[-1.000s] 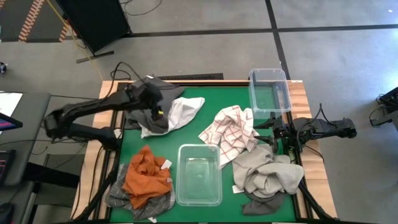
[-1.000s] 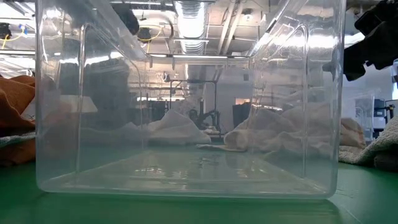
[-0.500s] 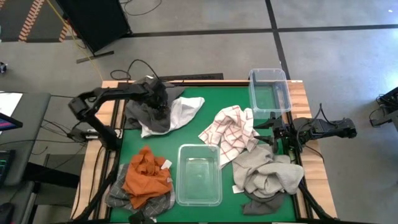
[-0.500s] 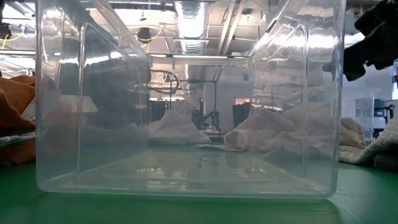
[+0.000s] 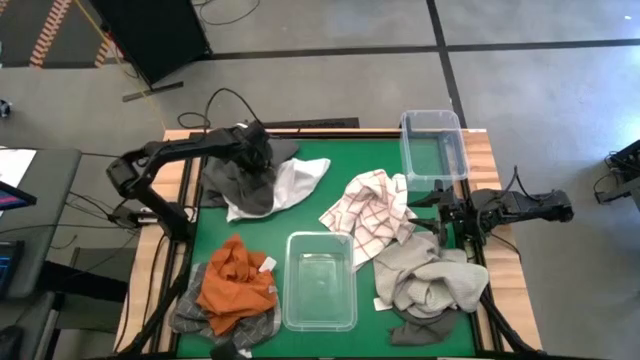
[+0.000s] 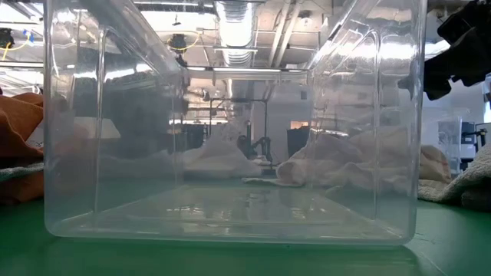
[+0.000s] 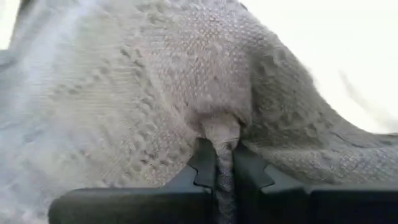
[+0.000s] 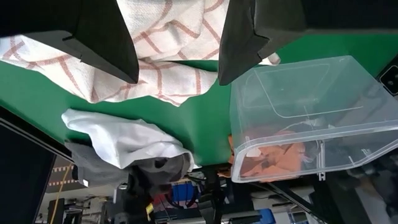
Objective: Sort towels by color in basket
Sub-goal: Put the black towel into the bottom transparent bin
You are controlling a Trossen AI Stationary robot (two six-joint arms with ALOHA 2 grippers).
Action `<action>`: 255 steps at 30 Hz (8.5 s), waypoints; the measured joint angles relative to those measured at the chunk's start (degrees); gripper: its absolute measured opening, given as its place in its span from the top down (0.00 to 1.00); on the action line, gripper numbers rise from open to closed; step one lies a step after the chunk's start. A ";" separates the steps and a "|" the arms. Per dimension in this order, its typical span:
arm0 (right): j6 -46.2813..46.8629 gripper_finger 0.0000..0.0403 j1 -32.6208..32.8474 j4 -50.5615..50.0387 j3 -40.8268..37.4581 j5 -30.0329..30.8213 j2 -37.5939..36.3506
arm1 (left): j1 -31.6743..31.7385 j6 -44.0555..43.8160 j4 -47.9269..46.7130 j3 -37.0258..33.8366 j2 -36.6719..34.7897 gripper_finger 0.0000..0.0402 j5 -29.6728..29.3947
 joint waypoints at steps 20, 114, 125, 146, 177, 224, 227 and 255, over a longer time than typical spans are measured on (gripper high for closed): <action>-0.02 0.38 0.00 0.00 -0.01 -0.01 -0.02 | -12.08 -1.11 -7.00 15.18 -20.03 0.97 -3.18; 0.00 0.38 0.00 -0.07 -0.01 -0.02 -0.01 | -54.58 0.88 20.24 17.68 -12.78 0.98 2.54; -0.02 0.38 0.00 -0.48 -0.01 -0.01 -0.02 | -57.67 1.19 17.36 17.68 4.81 0.92 2.45; 0.00 0.38 0.00 -1.46 -0.02 0.00 0.00 | -59.65 3.52 6.97 17.66 -8.13 0.28 -11.19; 0.00 0.38 0.00 -2.16 0.00 0.00 -0.02 | -35.14 0.06 6.19 -1.86 -3.53 0.28 8.40; -0.02 0.38 0.00 -2.20 -0.02 -0.02 0.00 | -55.17 7.94 22.91 9.27 -10.82 0.97 7.06; -0.02 0.38 0.00 -2.21 -0.02 0.00 0.00 | -57.09 7.45 24.59 9.27 -7.34 0.97 8.32; -0.01 0.38 0.00 -2.19 -0.01 -0.01 0.00 | -58.46 5.98 12.52 24.46 19.85 0.88 18.21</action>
